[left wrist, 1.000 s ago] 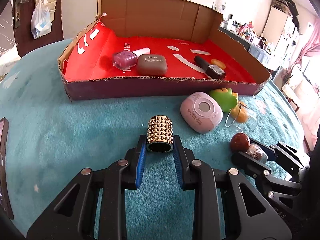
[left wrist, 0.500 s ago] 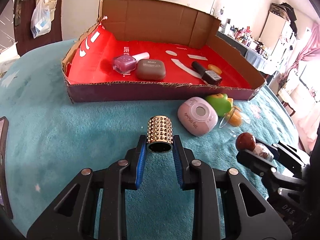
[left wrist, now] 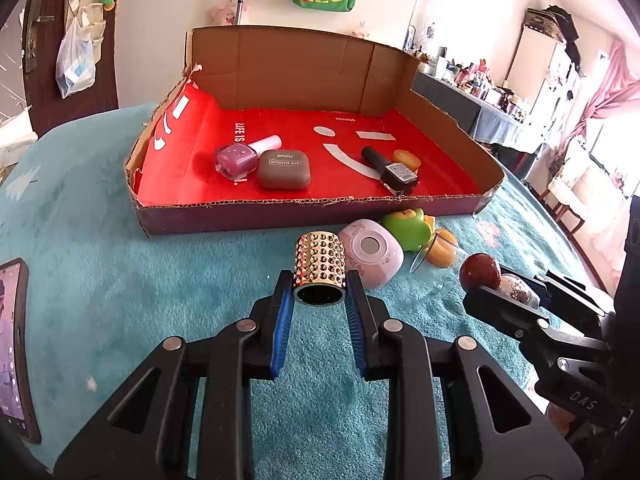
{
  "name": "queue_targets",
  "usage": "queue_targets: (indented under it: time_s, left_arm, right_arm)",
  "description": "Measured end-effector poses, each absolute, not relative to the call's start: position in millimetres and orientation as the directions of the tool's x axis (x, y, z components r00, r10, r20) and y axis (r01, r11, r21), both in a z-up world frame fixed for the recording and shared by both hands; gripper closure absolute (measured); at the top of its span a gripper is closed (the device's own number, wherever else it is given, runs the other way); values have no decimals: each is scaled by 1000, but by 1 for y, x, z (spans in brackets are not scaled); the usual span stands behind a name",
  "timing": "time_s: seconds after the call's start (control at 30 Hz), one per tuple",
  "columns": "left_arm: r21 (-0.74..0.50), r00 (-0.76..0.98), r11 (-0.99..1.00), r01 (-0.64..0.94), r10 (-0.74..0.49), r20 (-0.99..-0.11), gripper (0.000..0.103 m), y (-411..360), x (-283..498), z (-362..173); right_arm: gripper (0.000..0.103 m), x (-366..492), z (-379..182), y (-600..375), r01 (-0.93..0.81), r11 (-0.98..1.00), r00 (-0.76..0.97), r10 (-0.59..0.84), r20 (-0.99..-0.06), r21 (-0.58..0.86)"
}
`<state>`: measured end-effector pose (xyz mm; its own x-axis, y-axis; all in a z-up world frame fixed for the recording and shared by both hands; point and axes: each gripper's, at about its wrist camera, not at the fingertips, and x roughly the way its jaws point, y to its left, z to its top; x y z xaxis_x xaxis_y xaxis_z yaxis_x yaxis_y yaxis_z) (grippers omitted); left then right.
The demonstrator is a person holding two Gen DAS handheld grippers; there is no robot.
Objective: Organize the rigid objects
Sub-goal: 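Lift the gold cylinder with the left tool while the right tool lifts the glitter jar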
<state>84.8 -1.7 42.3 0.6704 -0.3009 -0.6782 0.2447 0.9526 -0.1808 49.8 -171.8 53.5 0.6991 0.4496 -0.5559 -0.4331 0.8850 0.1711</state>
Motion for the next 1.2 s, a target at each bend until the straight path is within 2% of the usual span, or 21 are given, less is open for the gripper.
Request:
queue_targets:
  time_s: [1.2]
  left_arm:
    - [-164,683,941,295,-328,-653,79,-9,109,67]
  right_arm:
    - [70,82,82,-175,-474,863,681,484,-549,173]
